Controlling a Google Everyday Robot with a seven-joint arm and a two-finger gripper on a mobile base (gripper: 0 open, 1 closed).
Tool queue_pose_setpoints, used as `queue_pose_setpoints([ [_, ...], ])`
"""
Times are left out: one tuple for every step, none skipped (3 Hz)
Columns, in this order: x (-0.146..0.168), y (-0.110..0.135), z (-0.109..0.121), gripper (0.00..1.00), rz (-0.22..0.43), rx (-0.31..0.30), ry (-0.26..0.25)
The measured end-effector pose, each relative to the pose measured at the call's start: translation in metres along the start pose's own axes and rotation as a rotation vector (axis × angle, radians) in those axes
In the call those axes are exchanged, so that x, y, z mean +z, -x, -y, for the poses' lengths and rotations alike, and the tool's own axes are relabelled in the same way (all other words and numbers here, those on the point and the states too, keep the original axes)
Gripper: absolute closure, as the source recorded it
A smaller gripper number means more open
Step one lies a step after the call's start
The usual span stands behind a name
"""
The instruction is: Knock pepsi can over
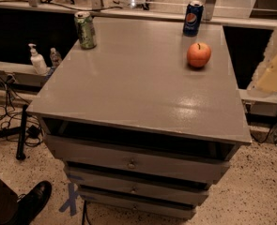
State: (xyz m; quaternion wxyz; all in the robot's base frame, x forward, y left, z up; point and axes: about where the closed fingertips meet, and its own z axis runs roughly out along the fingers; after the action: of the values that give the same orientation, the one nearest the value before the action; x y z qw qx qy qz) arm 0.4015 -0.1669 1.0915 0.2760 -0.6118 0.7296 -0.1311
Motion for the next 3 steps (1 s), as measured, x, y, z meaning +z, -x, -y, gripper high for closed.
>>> queue_pose_setpoints([
  [0.0,0.0,0.0,0.0,0.0,0.0,0.0],
  [0.0,0.0,0.001,0.0,0.002,0.001,-0.003],
  [0.023,-0.005,0.029,0.0,0.022,0.083,-0.049],
])
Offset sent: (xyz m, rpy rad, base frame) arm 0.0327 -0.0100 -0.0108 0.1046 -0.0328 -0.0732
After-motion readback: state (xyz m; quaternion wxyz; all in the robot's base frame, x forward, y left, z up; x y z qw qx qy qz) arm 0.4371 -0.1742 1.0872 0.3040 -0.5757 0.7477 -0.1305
